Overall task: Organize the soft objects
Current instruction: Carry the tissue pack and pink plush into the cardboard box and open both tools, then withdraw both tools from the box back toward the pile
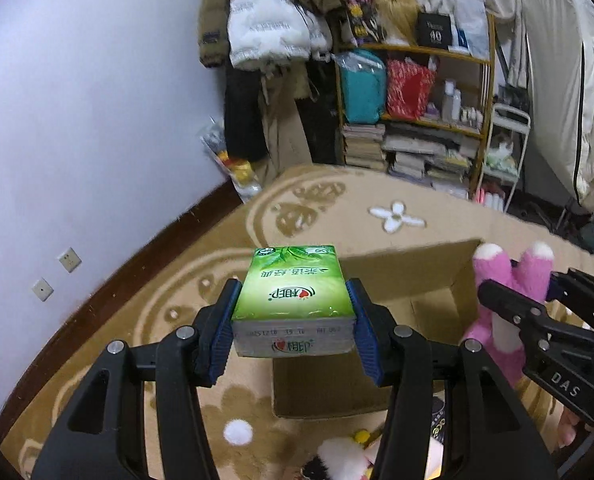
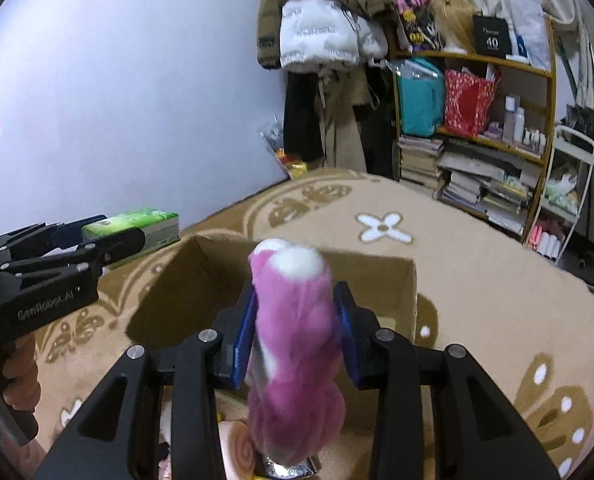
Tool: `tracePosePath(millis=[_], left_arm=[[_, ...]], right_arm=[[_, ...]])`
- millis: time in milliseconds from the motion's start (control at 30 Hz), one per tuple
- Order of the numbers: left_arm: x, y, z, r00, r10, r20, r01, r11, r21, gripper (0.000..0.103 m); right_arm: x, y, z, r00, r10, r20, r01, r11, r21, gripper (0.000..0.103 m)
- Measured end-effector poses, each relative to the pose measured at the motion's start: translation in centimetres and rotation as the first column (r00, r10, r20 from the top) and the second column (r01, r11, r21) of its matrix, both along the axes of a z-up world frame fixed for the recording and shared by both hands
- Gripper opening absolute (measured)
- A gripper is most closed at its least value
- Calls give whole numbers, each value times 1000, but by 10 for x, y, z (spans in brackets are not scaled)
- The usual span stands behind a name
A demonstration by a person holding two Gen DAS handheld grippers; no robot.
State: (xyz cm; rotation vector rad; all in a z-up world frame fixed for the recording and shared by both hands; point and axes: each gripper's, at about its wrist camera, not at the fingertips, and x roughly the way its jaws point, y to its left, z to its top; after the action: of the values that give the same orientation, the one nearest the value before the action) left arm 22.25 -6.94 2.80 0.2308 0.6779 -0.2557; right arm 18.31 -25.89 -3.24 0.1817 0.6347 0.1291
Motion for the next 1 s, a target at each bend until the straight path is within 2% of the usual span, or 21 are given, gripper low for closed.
tracePosePath(millis=[133,333,400,433,500,633,667,767,833,900,1000], left_arm=[[4,-6,-21,999,-9,-38,10,1000,21,51],[13,-9,-45,992,-18,-129,19,1000,0,52],[14,-9,-49,991,-12,-135,13,1000,7,52],[14,-10,-50,991,-9,-136,11,1000,11,53],[13,-10,-52,991,-5,-134,8,1000,20,56],[11,-10,-50,991,6,-130,0,999,52,57],[11,-9,-49,991,4,-130,3,999,55,59],[8,-9,-44,992,6,-124,1,998,60,70],[5,-8,-38,993,6,-114,1,998,57,73],[1,-5,-32,994,6,-106,-1,999,52,82],[-5,-1,-22,995,2,-96,1,999,36,87]], right_arm=[[8,-4,-10,1000,-10,-27,12,999,40,39],[21,-11,-22,996,-27,-89,33,997,70,40],[23,-12,-21,995,-34,-98,41,997,71,42],[22,-13,-21,994,-36,-100,43,996,73,44],[20,-13,-19,994,-38,-99,45,996,73,57],[15,-15,-19,993,-51,-110,57,997,51,66],[13,-16,-19,992,-53,-113,60,997,55,71],[7,-20,-17,991,-69,-113,76,996,51,81],[3,-21,-15,990,-74,-117,79,996,40,82],[0,-21,-12,990,-76,-121,80,996,36,88],[-8,-20,-6,991,-75,-109,78,997,24,97]])
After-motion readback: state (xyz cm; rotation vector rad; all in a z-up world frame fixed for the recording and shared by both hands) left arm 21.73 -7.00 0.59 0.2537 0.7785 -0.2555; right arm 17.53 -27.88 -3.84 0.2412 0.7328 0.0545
